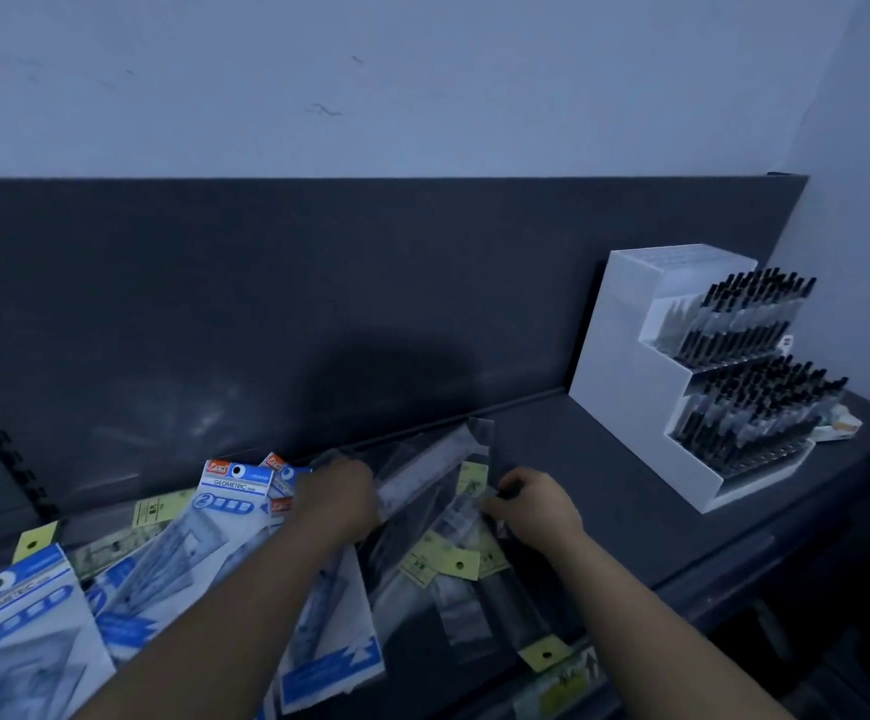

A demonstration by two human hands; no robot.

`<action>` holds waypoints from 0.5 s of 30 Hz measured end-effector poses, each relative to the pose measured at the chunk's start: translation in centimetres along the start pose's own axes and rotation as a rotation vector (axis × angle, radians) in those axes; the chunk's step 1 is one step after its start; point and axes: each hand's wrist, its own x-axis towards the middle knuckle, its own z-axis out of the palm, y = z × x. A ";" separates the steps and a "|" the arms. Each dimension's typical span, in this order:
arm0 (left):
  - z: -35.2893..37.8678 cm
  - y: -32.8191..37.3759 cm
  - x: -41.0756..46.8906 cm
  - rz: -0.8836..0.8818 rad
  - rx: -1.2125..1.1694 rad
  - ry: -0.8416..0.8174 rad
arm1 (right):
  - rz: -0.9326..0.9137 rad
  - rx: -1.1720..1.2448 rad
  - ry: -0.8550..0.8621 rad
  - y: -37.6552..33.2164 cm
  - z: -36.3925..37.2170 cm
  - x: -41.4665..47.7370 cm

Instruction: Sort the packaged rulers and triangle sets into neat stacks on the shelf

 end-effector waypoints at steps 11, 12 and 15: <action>0.4 1.5 0.7 -0.048 -0.153 -0.012 | -0.093 -0.128 -0.120 0.5 0.4 0.9; 0.2 1.2 0.7 -0.058 -0.201 -0.043 | -0.087 -0.127 -0.132 0.5 0.3 1.1; -0.1 0.6 0.6 -0.074 -0.225 -0.123 | -0.039 -0.068 -0.176 0.4 0.2 1.3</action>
